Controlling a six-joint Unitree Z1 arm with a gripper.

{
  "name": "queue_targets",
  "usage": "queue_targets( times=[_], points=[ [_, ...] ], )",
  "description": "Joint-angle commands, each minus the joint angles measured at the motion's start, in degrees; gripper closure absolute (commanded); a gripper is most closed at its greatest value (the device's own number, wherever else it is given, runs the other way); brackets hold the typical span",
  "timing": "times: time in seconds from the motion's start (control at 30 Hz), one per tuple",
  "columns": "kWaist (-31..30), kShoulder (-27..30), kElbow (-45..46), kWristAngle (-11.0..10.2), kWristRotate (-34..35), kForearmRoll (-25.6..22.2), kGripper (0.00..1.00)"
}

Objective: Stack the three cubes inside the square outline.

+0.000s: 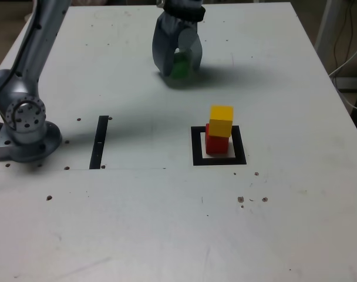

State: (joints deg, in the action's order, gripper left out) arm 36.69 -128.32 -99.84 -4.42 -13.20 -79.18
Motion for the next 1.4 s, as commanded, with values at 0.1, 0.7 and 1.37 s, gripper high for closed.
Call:
queue_targets(
  times=[0.1,0.7,1.37],
  points=[
    [0.06,0.3,-0.28,-0.27,0.1,-0.01,0.75],
    [-0.76,2.94,-0.75,-0.33,0.19,-0.46,0.75],
    [-15.67,10.29,-5.49,1.39,3.82,-11.34,0.75]
  ],
)
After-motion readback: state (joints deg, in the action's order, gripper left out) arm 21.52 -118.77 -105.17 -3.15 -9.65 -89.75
